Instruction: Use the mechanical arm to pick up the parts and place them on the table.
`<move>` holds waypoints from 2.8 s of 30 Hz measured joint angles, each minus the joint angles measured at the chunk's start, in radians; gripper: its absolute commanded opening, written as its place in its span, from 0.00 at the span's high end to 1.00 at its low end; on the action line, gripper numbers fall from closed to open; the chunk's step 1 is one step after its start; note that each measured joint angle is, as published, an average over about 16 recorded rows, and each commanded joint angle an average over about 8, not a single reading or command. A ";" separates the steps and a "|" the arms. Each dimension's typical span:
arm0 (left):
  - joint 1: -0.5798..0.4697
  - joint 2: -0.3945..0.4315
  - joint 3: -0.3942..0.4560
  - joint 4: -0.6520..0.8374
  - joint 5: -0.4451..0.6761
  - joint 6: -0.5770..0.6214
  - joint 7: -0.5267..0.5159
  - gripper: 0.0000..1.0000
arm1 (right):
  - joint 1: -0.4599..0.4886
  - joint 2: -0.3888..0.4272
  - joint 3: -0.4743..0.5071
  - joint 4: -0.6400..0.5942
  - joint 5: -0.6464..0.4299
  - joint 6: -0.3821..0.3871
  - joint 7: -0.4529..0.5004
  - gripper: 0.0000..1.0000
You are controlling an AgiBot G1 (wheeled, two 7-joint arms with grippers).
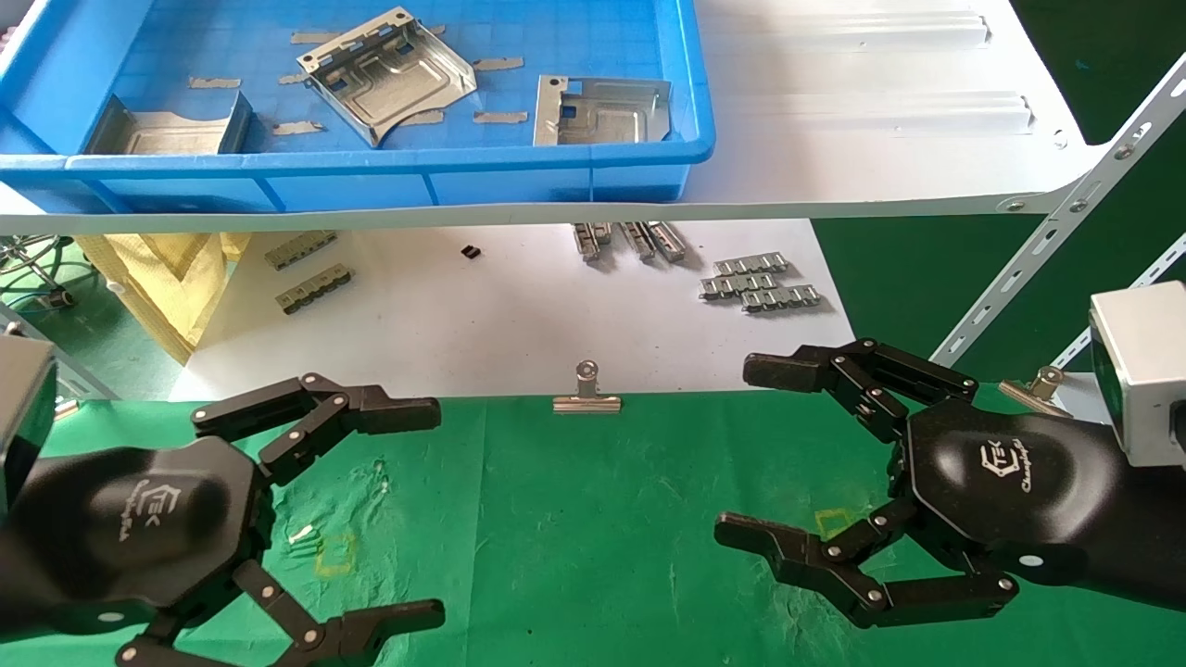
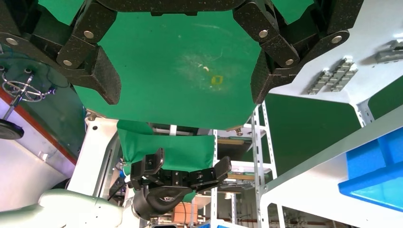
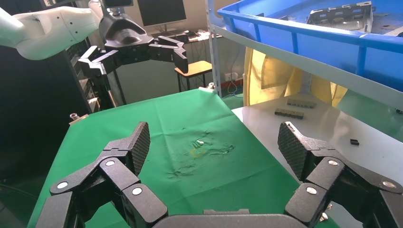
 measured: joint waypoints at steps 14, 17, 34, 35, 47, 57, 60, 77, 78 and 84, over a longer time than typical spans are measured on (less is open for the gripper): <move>0.000 0.000 0.000 0.000 0.000 0.000 0.000 0.00 | 0.000 0.000 0.000 0.000 0.000 0.000 0.000 1.00; 0.000 0.000 0.000 0.000 0.000 0.000 0.000 0.00 | 0.000 0.000 0.000 0.000 0.000 0.000 0.000 1.00; 0.000 0.000 0.000 0.000 0.000 0.000 0.000 0.00 | 0.000 0.000 0.000 0.000 0.000 0.000 0.000 1.00; 0.000 0.000 0.000 0.000 0.000 0.000 0.000 0.00 | 0.000 0.000 0.000 0.000 0.000 0.000 0.000 1.00; -0.067 0.010 0.003 0.028 0.043 -0.022 0.005 0.00 | 0.000 0.000 0.000 0.000 0.000 0.000 0.000 1.00; -0.409 0.136 0.072 0.283 0.269 -0.121 0.014 0.00 | 0.000 0.000 0.000 0.000 0.000 0.000 0.000 1.00; -0.542 0.206 0.110 0.426 0.371 -0.188 0.025 0.00 | 0.000 0.000 0.000 0.000 0.000 0.000 0.000 1.00; -0.969 0.518 0.270 1.111 0.733 -0.542 0.102 1.00 | 0.000 0.000 0.000 0.000 0.000 0.000 0.000 1.00; -0.977 0.524 0.274 1.128 0.739 -0.543 0.103 1.00 | 0.000 0.000 0.000 0.000 0.000 0.000 0.000 1.00; -1.009 0.542 0.289 1.202 0.761 -0.530 0.108 1.00 | 0.000 0.000 0.000 0.000 0.000 0.000 0.000 1.00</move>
